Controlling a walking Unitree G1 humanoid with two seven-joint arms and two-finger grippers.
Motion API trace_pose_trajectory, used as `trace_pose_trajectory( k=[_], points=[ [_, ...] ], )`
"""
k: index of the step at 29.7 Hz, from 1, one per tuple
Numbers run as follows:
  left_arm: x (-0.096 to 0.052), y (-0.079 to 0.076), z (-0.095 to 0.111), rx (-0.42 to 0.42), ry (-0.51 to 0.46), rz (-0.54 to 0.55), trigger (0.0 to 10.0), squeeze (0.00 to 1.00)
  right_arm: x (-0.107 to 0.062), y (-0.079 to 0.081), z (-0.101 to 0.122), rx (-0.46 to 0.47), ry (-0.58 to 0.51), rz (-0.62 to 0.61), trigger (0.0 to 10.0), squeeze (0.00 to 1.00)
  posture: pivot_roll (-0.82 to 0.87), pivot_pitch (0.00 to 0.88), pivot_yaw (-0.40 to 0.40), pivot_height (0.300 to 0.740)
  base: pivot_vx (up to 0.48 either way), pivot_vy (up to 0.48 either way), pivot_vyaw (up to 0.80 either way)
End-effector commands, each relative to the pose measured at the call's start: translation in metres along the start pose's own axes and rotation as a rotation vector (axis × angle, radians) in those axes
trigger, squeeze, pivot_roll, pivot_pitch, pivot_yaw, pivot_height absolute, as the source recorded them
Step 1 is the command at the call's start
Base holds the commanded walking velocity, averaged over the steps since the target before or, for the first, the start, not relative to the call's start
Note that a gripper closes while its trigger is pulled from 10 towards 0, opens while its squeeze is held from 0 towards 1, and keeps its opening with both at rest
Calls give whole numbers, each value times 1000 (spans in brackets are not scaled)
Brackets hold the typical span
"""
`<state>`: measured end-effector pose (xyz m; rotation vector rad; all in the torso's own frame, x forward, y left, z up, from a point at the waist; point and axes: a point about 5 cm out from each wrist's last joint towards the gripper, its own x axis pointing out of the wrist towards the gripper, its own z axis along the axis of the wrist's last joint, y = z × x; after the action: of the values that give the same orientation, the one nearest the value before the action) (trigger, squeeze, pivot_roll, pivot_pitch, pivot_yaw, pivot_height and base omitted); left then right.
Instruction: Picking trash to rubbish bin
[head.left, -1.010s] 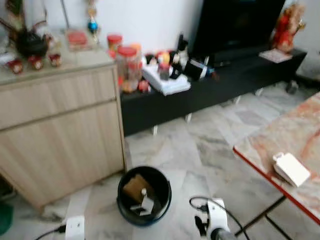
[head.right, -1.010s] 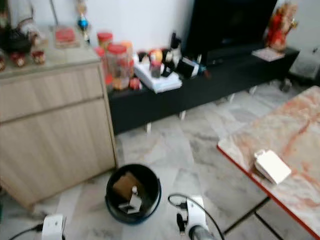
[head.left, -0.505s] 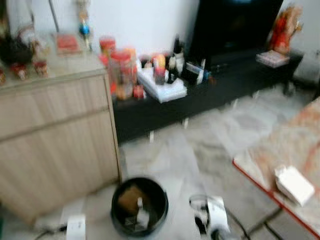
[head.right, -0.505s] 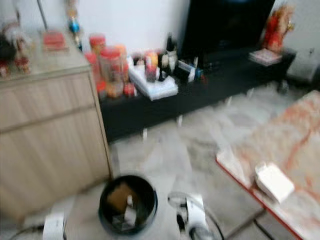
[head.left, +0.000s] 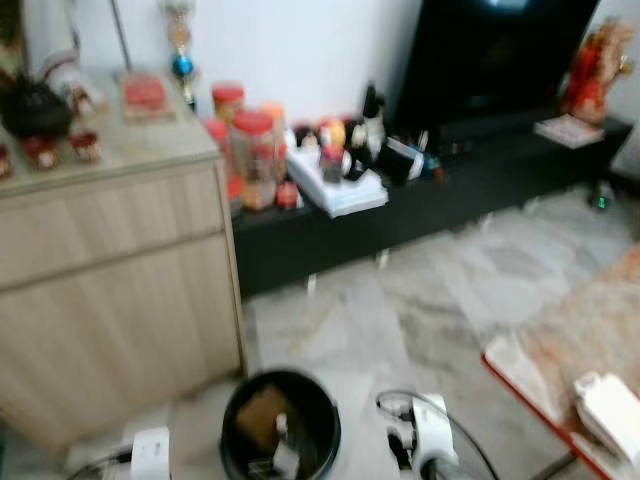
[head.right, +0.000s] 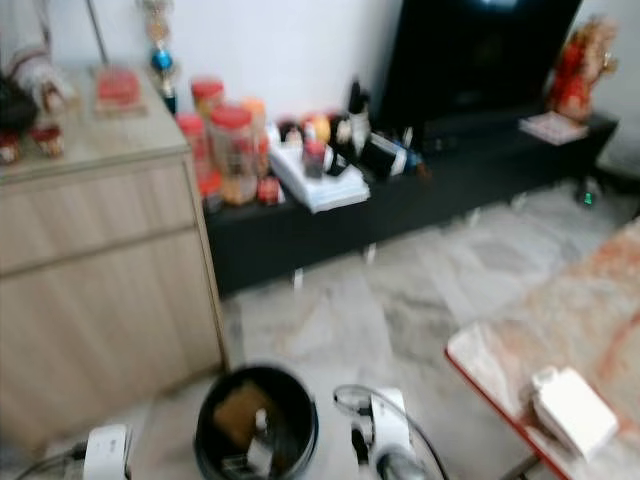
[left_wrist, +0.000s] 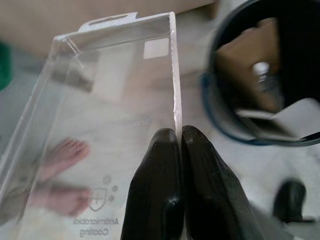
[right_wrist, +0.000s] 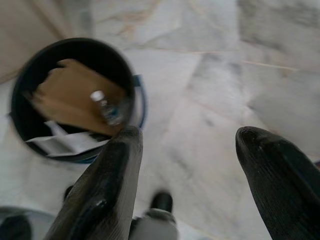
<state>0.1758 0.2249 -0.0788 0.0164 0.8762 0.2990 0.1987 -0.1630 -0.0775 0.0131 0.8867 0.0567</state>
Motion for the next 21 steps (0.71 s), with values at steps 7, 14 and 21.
trace_pose_trajectory(
  k=[7, 14, 21],
  points=[
    [2, -9, 10, -5, -30, -25, 10000, 0, -1, -5, 0, -8, -2, -11, 10000, 0, 8, 0, -79, 740, 340, 0, 458],
    [6, -21, 48, -7, -159, -91, 10000, 0, 0, -5, 2, -10, -9, -5, 10000, 0, 7, 0, -79, 740, 130, 0, 0],
    [6, -49, 89, -5, -266, -238, 10000, 0, 3, 4, 15, -44, -41, 53, 10000, 0, -2, 0, -76, 740, 0, 0, 0]
  ],
)
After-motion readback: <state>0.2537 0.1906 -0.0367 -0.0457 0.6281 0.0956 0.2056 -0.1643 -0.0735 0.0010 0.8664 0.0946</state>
